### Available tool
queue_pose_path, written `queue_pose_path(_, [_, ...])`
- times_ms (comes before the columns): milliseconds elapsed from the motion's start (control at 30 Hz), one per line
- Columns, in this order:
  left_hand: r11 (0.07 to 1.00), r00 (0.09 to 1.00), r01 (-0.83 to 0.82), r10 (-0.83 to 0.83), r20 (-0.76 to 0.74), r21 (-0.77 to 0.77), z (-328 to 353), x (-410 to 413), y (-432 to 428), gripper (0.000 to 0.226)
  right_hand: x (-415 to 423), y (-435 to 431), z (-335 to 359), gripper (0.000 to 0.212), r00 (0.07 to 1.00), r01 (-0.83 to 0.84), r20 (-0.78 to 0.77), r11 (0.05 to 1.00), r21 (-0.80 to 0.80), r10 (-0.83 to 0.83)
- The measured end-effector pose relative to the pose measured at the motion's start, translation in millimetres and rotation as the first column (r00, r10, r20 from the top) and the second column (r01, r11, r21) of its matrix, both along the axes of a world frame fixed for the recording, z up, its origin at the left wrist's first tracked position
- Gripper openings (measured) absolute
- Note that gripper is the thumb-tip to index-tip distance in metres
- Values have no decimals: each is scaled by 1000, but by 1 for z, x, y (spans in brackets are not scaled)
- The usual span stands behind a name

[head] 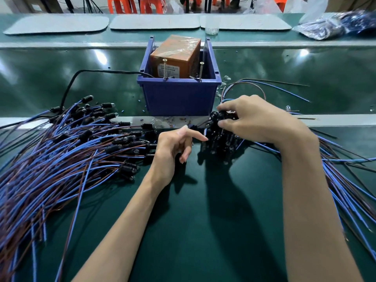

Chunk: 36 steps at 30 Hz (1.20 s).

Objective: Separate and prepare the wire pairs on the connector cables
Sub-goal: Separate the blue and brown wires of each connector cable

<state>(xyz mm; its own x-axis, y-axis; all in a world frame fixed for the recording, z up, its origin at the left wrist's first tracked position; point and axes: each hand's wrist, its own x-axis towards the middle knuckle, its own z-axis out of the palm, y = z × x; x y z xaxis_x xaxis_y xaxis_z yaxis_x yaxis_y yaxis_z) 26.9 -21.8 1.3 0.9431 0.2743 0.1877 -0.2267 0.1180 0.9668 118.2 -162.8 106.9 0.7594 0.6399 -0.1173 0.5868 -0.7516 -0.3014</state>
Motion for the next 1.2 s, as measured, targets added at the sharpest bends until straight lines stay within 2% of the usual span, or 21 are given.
queue_pose_path(133, [1000, 1000, -4, 4, -3, 8, 0, 0, 0, 50, 5, -3, -1, 28, 999, 34, 25, 999, 10, -34])
queue_pose_path(233, [1000, 1000, -4, 4, -5, 26, 1, -1, -1, 49, 9, -3, -5, 28, 991, 129, 38, 990, 51, -131])
queue_pose_path(333, [999, 1000, 2, -1, -6, 43, 1, -1, 0, 49, 15, -5, -8, 30, 942, 318, 28, 919, 233, -333])
queue_pose_path(433, [998, 1000, 3, -3, -1, 57, 1, -1, 0, 48, 21, -6, -8, 31, 856, 403, 86, 761, 509, -510])
queue_pose_path(500, [998, 1000, 3, -4, 5, 60, 1, -1, 0, 47, 19, -5, -6, 34, 798, 326, 189, 673, 664, -573])
queue_pose_path(567, [998, 1000, 4, -5, 11, 61, 1, 0, -1, 46, 14, -2, -3, 36, 738, 196, 309, 628, 753, -600])
queue_pose_path(733, [998, 1000, 4, -5, 12, 64, 0, 1, -1, 46, 3, 9, -8, 34, 577, -157, 519, 538, 828, -630])
queue_pose_path(767, [998, 1000, 4, -5, 13, 68, 0, 1, -1, 46, 4, 10, -10, 35, 568, -178, 538, 545, 820, -623])
queue_pose_path(800, [997, 1000, 4, -5, 16, 72, 0, 1, -1, 46, 6, 11, -12, 36, 599, -153, 544, 583, 798, -588])
queue_pose_path(867, [997, 1000, 4, -6, 21, 75, 0, 1, -1, 45, 15, 7, -17, 37, 779, -19, 488, 763, 646, -394])
queue_pose_path(933, [997, 1000, 1, -3, 18, 79, -1, 1, 0, 45, 22, 1, -23, 37, 931, 70, 303, 915, 398, -204])
queue_pose_path(1033, [996, 1000, -1, 0, 12, 94, -2, 2, 0, 45, 20, -2, -24, 28, 976, 134, 137, 966, 221, -167])
queue_pose_path(1133, [994, 1000, -5, 4, 9, 111, -3, 2, 0, 46, 15, -3, -18, 26, 984, 113, 119, 979, 169, -134])
queue_pose_path(1200, [993, 1000, -7, 6, 8, 117, -3, 2, 0, 46, 13, -3, -13, 25, 978, 118, 147, 973, 200, -148])
